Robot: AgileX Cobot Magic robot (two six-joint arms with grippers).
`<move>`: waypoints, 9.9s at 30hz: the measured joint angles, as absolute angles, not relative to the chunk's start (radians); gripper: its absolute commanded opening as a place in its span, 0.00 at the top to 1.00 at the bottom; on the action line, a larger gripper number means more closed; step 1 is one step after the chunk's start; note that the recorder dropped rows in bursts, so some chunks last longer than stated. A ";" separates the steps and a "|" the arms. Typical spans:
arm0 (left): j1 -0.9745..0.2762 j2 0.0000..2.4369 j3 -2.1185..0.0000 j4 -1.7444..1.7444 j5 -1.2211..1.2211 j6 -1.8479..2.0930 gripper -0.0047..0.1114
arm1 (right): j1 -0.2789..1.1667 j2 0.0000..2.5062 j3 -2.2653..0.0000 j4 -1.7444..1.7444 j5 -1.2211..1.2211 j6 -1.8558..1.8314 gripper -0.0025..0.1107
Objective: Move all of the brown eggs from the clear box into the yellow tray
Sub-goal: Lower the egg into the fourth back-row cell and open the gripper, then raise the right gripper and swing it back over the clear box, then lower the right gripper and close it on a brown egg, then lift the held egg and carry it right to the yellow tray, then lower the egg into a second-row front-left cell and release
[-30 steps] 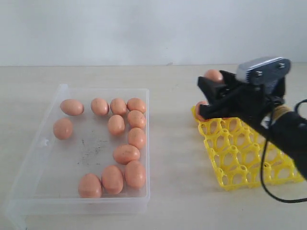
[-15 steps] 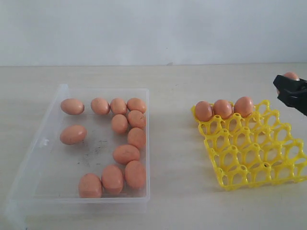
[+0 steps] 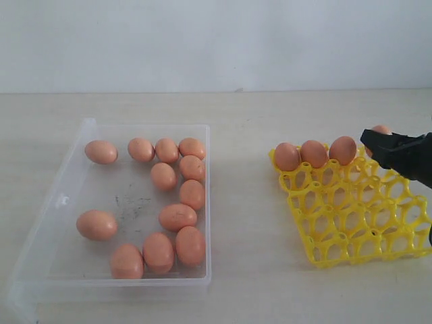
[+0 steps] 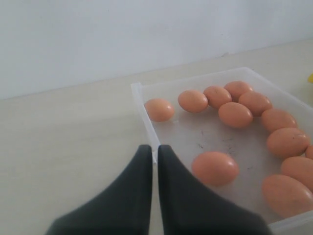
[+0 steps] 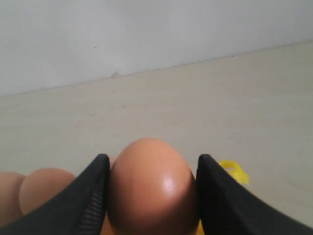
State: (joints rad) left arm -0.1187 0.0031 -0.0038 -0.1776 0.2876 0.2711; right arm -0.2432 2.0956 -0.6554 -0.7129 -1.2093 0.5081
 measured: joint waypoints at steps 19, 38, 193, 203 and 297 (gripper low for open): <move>-0.119 0.003 -0.004 -0.178 0.288 0.271 0.93 | -0.243 2.120 -0.685 -0.713 -1.209 0.413 0.98; -0.119 0.003 -0.004 -0.178 0.288 0.271 0.93 | -0.241 2.153 -0.714 -0.715 -1.147 0.370 0.98; -0.119 0.003 -0.004 -0.178 0.288 0.271 0.93 | 0.687 2.275 -2.005 0.262 1.062 -0.324 0.38; -0.119 0.003 -0.004 -0.178 0.288 0.271 0.93 | 0.708 2.331 -2.011 0.240 0.941 -0.257 0.38; -0.119 0.003 -0.004 -0.178 0.288 0.271 0.93 | -0.041 1.955 -0.572 -1.088 -1.210 0.455 0.98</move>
State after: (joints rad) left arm -0.1187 0.0031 -0.0038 -0.1776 0.2876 0.2711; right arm -0.0407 1.9551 -0.5718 -1.0877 -1.2098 0.4553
